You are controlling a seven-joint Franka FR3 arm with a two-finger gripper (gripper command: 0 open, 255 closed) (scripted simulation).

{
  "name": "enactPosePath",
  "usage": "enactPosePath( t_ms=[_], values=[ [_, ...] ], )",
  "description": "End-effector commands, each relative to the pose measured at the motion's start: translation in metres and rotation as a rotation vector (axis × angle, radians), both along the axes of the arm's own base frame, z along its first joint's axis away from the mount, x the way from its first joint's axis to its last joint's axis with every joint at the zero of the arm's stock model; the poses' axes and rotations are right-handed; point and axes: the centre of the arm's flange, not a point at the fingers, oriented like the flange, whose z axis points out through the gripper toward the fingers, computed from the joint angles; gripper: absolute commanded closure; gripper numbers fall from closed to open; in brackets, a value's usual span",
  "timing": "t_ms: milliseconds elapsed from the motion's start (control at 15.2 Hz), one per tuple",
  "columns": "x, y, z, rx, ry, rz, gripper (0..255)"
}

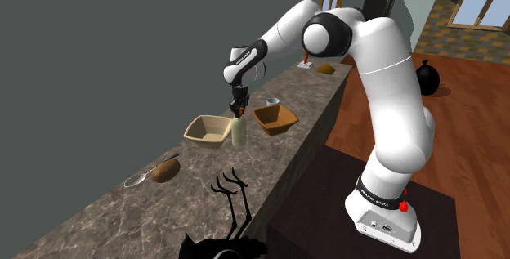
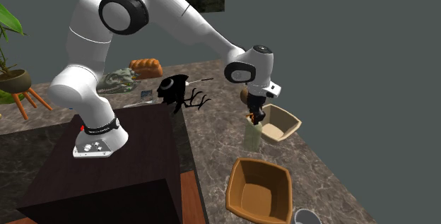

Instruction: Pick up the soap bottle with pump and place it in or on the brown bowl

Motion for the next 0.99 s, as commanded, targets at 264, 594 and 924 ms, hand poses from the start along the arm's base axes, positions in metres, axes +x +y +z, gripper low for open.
enactPosePath(
  t_ms=[264,594,924],
  values=[
    [0.0,0.001,0.031,0.0,0.0,0.0,255],
    [0.0,0.001,0.057,0.0,0.0,0.0,255],
    [0.0,0.001,0.084,0.0,0.0,0.0,255]
  ],
)
